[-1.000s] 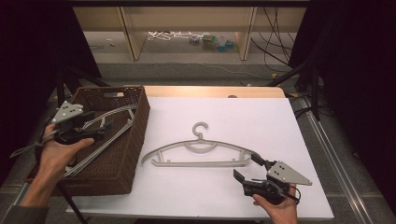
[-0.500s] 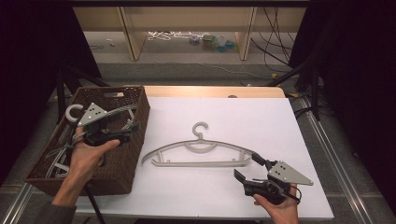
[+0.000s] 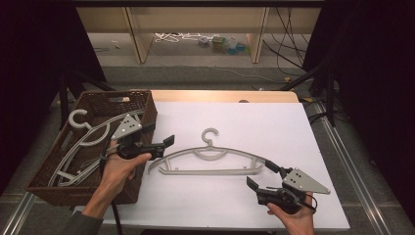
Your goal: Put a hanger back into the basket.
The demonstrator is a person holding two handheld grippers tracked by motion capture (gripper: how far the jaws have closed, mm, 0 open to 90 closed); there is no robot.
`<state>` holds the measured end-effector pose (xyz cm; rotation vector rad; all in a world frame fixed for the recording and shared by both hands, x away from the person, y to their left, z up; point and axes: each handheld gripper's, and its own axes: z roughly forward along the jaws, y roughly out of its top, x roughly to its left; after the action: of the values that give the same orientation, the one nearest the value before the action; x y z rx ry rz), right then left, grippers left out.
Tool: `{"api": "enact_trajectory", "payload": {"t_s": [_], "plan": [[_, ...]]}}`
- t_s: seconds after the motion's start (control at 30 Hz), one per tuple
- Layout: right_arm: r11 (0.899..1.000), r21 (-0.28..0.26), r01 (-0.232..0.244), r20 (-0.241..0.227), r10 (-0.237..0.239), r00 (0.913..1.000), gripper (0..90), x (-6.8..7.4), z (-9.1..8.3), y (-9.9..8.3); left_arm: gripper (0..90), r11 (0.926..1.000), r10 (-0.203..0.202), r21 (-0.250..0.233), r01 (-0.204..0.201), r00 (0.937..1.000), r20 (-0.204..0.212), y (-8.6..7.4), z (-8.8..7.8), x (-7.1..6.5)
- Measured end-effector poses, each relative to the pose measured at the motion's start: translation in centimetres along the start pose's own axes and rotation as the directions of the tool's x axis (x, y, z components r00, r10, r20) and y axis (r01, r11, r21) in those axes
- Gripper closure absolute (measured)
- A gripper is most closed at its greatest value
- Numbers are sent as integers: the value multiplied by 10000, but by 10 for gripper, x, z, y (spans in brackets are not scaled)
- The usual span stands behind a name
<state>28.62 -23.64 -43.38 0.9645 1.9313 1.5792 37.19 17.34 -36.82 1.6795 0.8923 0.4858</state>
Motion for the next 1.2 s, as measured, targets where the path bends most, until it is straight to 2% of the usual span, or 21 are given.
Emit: {"api": "enact_trajectory", "payload": {"t_s": [0.07,0.23,0.37,0.47,0.53,0.67,0.73,0.87,0.9,0.93,1.0,1.03,1.07,1.1,1.13,1.17,1.2], "plan": [[10000,-56,-56,-135,55,9999,169,0,0,0,163,9999,111,18,-111,9999,-87,-2,2,-2],[9999,-132,-18,-113,17,9999,169,0,0,0,163,9994,211,257,-213,9997,94,-8,11,-10],[9999,117,38,-71,-37,10000,169,1,-1,1,163,9981,373,488,-384,9990,228,-12,17,-23],[10000,-58,1,-181,-2,9998,169,1,0,0,166,9960,647,605,-664,9974,307,-19,23,-33],[10000,32,-11,-171,11,9999,169,0,0,1,167,9941,695,799,-727,9967,424,-24,27,-37],[9999,115,31,-90,-30,10000,169,1,-1,1,167,9921,616,1066,-669,9967,524,-33,35,-41],[9999,-114,-24,-174,22,9998,169,1,1,0,170,9908,681,1133,-735,9964,508,-35,37,-40],[10000,-53,54,-62,-55,10000,169,1,1,0,172,9882,717,1326,-772,9964,460,-35,44,-37],[10000,6,58,-112,-58,9999,169,0,1,0,171,9854,742,1493,-819,9956,565,-35,48,-35],[10000,-27,10,-194,-10,9998,169,0,1,-1,166,9795,766,1825,-856,9955,555,-35,51,-34],[10000,-80,6,-140,-7,9999,169,0,2,-1,179,9709,1215,2027,-1273,9918,407,-35,60,-34],[10000,-74,3,-149,-4,9999,169,0,2,-1,180,9620,1612,2182,-1639,9865,301,-35,65,-34],[10000,-74,27,-161,-28,9999,169,0,2,-1,181,9474,1872,2555,-1926,9813,457,-34,68,-33],[10000,-3,70,-93,-70,9999,169,0,1,-1,181,9409,1741,2826,-1866,9823,689,-34,73,-32],[10000,-16,84,-87,-84,9999,169,0,1,-1,181,9395,1687,2891,-1837,9827,763,-34,78,-31],[10000,-64,31,-166,-32,9999,169,0,1,-1,186,9344,1760,3013,-1899,9817,728,-34,82,-29],[10000,46,88,-125,-88,9999,169,0,0,-1,188,9230,1975,3231,-2091,9779,687,-33,85,-27]]}}
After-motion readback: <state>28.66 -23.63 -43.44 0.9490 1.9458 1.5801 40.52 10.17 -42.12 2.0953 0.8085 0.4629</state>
